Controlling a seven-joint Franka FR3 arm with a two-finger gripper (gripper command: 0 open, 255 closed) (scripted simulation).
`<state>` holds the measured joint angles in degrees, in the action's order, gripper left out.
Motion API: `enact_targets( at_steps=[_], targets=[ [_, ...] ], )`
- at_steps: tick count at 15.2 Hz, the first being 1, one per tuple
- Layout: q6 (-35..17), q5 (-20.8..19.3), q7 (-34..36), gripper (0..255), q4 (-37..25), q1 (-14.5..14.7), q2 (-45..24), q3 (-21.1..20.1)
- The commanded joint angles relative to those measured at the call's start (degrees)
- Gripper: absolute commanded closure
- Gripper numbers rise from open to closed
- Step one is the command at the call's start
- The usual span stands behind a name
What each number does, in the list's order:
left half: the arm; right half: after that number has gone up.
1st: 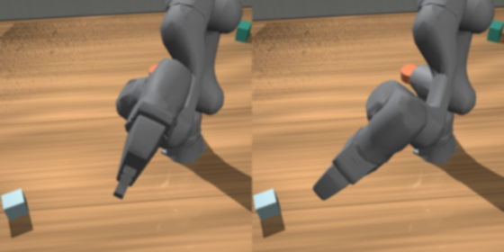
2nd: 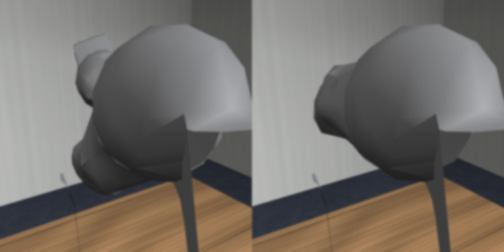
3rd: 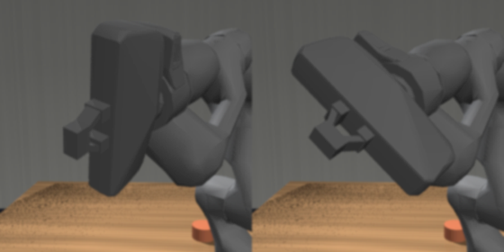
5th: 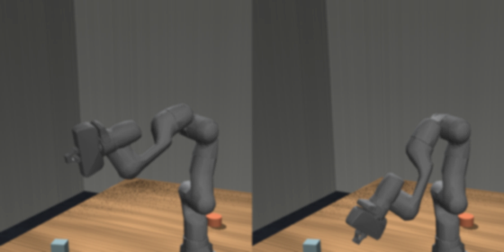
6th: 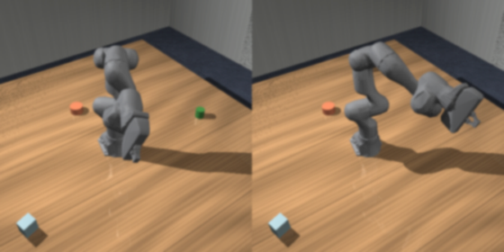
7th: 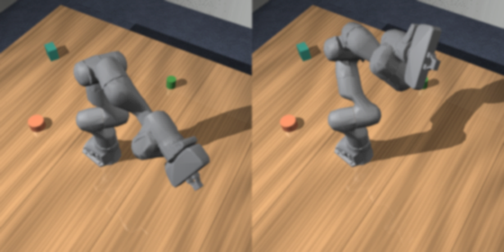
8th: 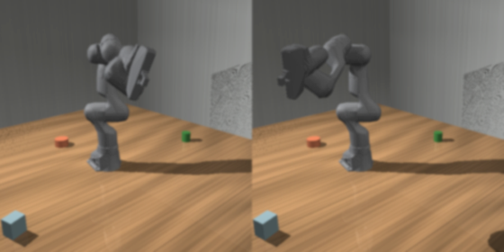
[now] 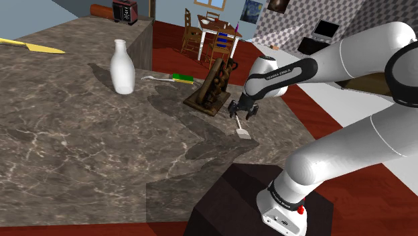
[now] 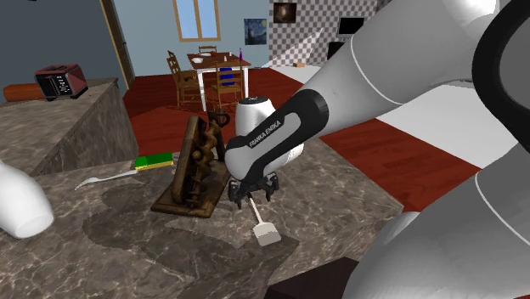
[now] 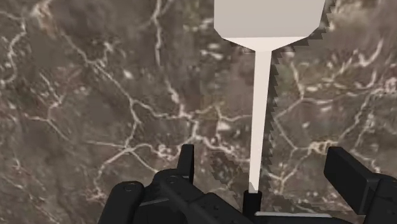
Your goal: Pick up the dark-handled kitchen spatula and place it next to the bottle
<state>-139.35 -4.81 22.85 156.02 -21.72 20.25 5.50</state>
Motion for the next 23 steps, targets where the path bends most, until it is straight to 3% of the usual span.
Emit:
enact_targets(
  at_steps=[1, 10, 23],
  targets=[
    [0.00, 0.00, 0.00, 255, 0.00, 0.00, 0.00, 0.00],
    [0.00, 0.00, 0.00, 255, 0.00, 0.00, 0.00, 0.00],
    [12.34, 0.33, -0.23, 255, -5.38, 0.07, 6.96, -0.46]
  ],
)
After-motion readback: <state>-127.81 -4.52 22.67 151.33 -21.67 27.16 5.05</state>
